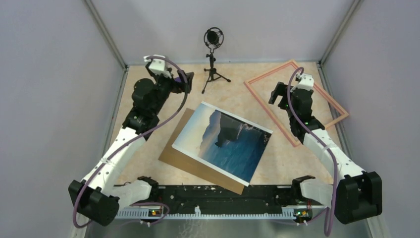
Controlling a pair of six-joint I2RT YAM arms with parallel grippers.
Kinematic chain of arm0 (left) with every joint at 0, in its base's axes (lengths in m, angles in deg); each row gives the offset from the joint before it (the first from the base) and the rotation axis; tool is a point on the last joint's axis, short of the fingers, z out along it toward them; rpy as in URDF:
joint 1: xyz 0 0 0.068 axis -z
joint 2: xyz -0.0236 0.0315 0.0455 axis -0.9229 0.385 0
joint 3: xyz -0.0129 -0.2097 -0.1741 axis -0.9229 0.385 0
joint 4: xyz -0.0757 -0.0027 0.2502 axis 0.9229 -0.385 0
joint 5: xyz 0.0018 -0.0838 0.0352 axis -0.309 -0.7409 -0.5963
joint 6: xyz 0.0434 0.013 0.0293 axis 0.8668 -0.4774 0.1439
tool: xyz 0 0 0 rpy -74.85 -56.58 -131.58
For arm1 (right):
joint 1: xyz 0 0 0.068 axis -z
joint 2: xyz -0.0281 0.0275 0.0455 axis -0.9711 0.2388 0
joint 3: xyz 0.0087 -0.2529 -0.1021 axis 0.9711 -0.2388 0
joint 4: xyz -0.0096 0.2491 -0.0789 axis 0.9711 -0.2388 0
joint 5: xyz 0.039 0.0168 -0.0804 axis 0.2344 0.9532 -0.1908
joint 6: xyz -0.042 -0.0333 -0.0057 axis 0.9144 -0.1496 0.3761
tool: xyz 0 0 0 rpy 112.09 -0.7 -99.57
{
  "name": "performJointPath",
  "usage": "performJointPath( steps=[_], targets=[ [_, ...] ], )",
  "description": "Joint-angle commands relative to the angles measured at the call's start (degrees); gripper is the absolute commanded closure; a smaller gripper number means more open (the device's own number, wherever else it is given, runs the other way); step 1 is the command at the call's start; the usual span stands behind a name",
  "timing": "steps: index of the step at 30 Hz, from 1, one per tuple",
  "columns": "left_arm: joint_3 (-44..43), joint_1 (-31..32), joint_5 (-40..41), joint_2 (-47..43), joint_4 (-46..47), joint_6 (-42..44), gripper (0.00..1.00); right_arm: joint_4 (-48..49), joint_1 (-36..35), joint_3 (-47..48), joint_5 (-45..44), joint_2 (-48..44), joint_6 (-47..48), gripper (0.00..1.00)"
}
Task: Put the photo into the frame
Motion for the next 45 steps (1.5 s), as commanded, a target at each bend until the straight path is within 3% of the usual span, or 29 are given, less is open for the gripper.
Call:
performJointPath(
  steps=[1,5,10,14,20,25,32,38,45],
  targets=[
    [-1.26,9.72,11.93,1.92,-3.92,3.13,0.02,-7.53,-0.68,4.33,-2.84,-0.96,-3.95,0.01],
    [1.10,17.93,13.65,3.02,-6.80,-2.36,0.01,-16.41,-0.72,5.99,7.54,-2.18,-5.15,0.01],
    [5.29,18.51,5.68,6.26,-13.51,-12.46,0.01,-20.77,-0.68,1.13,14.48,-3.83,-8.83,0.01],
    [9.91,18.33,4.22,8.46,-15.17,-16.78,0.01,-19.65,-0.27,-3.66,20.01,-2.61,-11.60,0.01],
    [9.67,17.82,1.88,11.56,-19.14,-18.97,0.01,-15.33,1.17,-8.15,24.12,-0.34,-11.64,0.01],
    [8.68,16.32,-6.80,17.85,-21.44,-22.21,0.02,-5.43,7.97,-12.39,43.23,4.53,-16.13,0.03],
    [15.76,16.24,-15.20,21.80,-15.17,-28.33,0.02,-1.94,8.20,-12.68,47.10,9.37,-16.05,0.16],
    [23.63,16.22,-13.82,19.91,-10.25,-31.42,0.02,-1.79,8.64,-12.45,44.16,12.40,-14.64,0.20],
    [25.59,16.21,-13.17,20.38,-9.08,-32.01,0.02,3.59,9.43,-12.79,47.82,19.18,-15.24,0.22]
  ],
)
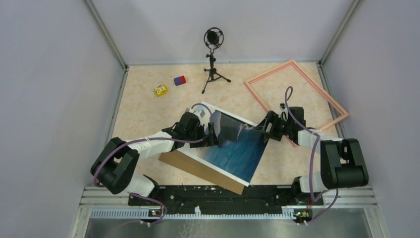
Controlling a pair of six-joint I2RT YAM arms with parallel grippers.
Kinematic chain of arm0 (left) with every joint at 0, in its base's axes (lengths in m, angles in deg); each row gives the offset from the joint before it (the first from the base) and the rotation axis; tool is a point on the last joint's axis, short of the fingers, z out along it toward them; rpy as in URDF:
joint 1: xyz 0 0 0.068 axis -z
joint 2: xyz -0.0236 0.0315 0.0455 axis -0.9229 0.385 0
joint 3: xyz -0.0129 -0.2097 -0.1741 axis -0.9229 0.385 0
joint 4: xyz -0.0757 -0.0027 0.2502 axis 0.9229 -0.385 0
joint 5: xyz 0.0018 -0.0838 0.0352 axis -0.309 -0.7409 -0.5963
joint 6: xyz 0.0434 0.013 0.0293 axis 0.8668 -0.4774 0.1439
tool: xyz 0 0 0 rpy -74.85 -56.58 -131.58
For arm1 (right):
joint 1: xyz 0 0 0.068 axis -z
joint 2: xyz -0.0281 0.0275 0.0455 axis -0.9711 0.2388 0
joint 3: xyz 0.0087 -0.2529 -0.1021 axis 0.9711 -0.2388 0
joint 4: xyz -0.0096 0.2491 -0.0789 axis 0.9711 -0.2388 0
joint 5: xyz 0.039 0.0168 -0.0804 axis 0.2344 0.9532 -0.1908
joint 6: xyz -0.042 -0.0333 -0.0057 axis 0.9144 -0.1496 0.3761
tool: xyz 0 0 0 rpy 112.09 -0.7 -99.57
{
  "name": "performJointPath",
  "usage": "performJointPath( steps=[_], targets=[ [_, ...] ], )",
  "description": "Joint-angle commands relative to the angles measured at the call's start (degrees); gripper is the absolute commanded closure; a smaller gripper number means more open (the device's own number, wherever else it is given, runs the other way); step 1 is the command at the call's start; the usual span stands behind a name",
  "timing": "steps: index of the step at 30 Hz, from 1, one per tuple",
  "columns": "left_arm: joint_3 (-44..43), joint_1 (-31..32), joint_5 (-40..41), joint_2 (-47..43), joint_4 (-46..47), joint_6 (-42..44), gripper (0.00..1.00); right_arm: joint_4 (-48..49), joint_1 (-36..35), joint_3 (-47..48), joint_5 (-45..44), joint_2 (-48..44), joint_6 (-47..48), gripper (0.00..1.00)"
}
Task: Put the photo into the frame
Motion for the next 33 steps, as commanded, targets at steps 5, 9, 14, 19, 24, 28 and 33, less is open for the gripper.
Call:
performJointPath(
  steps=[5,9,14,19,24,28,33],
  targets=[
    [3.89,0.05,0.58,1.54,2.02,-1.69,0.01,9.93,0.38,-0.84,5.26,4.85,-1.60,0.22],
    [5.47,0.14,0.15,1.89,4.03,-2.28,0.02,13.38,0.38,-1.18,7.45,6.67,-3.66,0.22],
    [5.62,0.10,-0.14,2.17,4.55,-2.34,0.02,18.46,0.38,-2.47,13.80,5.67,-10.21,0.26],
    [5.65,0.09,-0.18,1.73,4.92,-2.44,0.02,20.48,0.34,-4.15,15.94,-1.50,-17.31,0.26],
    [5.80,0.08,-1.32,1.53,6.43,-2.78,0.01,29.15,-2.03,-8.32,12.70,-3.51,-24.51,0.29],
    [5.79,0.06,-2.24,1.57,7.34,-3.00,0.02,37.54,-7.40,-10.52,7.17,-1.75,-28.57,0.31],
    [5.94,0.14,-2.62,1.09,7.79,-3.14,0.02,46.41,-14.87,-15.50,-4.75,-3.16,-34.38,0.36]
  ],
)
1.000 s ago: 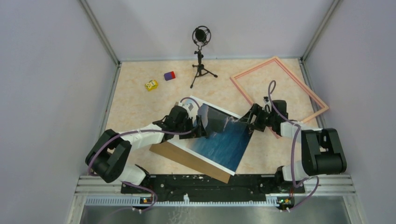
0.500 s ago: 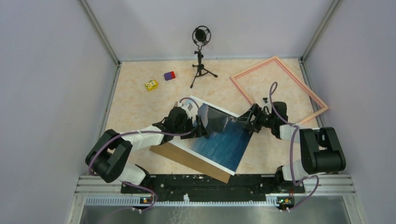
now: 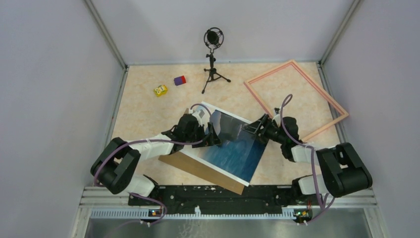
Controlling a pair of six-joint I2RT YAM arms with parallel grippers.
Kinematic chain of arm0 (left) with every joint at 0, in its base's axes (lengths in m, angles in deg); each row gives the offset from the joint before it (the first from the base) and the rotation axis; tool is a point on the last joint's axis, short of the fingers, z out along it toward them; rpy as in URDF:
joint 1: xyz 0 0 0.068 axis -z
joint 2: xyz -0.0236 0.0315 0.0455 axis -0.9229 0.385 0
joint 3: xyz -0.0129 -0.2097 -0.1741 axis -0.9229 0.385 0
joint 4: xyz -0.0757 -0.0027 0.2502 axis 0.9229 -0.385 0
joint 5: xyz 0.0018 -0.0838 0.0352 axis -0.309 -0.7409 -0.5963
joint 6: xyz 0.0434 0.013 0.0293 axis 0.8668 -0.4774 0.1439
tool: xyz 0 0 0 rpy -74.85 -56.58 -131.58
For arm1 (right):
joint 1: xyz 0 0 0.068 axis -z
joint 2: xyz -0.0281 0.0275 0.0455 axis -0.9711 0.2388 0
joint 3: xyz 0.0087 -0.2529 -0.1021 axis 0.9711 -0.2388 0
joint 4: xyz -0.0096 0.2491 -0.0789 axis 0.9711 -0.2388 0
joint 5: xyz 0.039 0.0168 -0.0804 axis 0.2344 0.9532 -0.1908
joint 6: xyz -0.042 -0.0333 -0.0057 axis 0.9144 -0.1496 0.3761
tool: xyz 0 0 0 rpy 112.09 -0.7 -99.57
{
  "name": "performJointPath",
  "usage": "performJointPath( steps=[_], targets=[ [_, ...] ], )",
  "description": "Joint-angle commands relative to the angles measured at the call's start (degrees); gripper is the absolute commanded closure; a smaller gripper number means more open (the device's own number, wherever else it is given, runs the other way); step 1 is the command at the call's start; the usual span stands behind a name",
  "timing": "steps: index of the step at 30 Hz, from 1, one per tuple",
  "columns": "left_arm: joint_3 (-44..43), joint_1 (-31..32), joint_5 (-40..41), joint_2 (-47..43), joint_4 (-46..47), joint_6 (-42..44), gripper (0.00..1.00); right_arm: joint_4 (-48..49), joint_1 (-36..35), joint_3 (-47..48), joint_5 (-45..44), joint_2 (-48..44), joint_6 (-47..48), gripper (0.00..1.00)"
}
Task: Put the photo into the frame
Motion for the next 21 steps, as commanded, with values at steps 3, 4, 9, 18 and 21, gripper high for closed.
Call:
performJointPath(
  steps=[3,4,9,18,21],
  targets=[
    [2.63,0.25,-0.97,0.58,-0.89,-0.87,0.02,10.92,-11.35,-5.99,-21.62,-4.91,-8.42,0.36],
    [2.81,0.23,-1.08,0.49,-0.49,-1.13,0.01,9.92,-13.45,-6.71,-25.34,-6.01,-9.28,0.36],
    [3.05,0.31,-1.42,-0.87,0.58,-1.84,0.02,9.93,-19.51,-7.94,-34.88,-6.88,-12.89,0.50],
    [1.15,0.35,1.68,-12.54,-2.31,1.96,0.02,0.76,-19.90,-1.77,-36.79,-5.42,-5.57,1.00],
    [-5.43,0.35,2.89,-15.73,-8.11,6.62,0.02,-15.55,-15.01,5.60,-39.44,-8.72,5.85,1.00]
  ],
)
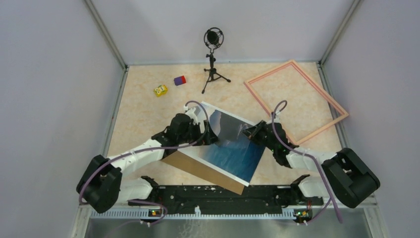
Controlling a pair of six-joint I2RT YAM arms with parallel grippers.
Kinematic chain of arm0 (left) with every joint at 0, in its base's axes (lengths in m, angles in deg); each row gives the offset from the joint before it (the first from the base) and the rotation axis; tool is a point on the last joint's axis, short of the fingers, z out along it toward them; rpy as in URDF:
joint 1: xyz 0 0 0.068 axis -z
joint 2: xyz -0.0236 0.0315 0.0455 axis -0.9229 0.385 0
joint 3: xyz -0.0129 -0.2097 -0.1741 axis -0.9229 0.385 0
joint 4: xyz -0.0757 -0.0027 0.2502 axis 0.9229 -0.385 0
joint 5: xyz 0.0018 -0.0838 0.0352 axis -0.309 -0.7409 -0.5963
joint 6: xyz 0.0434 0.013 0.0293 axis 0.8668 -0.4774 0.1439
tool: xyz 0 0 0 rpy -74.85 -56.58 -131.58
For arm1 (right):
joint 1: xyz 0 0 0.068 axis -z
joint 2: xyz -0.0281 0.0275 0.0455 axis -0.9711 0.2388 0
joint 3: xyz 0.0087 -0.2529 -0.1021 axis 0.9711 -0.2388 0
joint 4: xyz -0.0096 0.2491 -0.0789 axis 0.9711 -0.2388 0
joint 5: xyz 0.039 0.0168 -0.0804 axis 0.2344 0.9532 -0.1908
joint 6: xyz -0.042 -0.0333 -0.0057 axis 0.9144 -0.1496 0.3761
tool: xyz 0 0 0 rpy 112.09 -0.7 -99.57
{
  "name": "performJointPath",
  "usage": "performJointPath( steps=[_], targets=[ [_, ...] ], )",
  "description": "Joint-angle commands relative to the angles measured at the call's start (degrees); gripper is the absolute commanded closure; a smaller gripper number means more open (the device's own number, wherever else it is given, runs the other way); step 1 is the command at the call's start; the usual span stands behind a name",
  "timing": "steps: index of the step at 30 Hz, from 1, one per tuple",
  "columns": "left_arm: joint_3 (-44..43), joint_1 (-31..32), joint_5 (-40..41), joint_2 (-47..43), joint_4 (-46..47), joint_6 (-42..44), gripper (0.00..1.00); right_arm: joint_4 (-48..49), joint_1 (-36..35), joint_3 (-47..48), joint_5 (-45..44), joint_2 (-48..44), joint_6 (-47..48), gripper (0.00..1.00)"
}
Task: Put the photo into the frame
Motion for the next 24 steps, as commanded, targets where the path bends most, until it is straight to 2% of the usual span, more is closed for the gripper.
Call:
performJointPath(
  steps=[1,4,6,10,14,19,24],
  targets=[
    [-10.34,0.29,2.62,-5.18,-7.51,7.65,0.02,-20.50,6.17,12.18,-6.95,-4.61,17.34,1.00],
    [-20.08,0.23,3.21,-5.25,-12.27,12.08,0.02,-36.90,12.06,22.01,-11.27,-4.25,28.40,1.00],
    [-28.00,0.21,3.16,-4.24,-14.33,14.89,0.02,-44.10,19.14,27.33,-7.09,-3.07,31.72,1.00],
    [-37.66,0.22,1.52,-2.23,-15.88,18.07,0.02,-37.73,36.03,28.51,8.89,-2.44,32.36,1.00],
    [-38.96,0.09,0.37,-2.37,-14.00,20.14,0.01,-29.22,46.23,30.31,14.28,1.44,30.98,1.00],
    [-39.61,1.06,4.54,-3.18,-17.18,23.57,0.02,-26.83,52.15,34.52,16.19,8.06,30.61,1.00],
    [-33.16,2.92,13.19,-4.53,-15.05,27.35,0.02,-25.06,55.85,37.88,19.23,13.12,30.34,1.00]
  ],
)
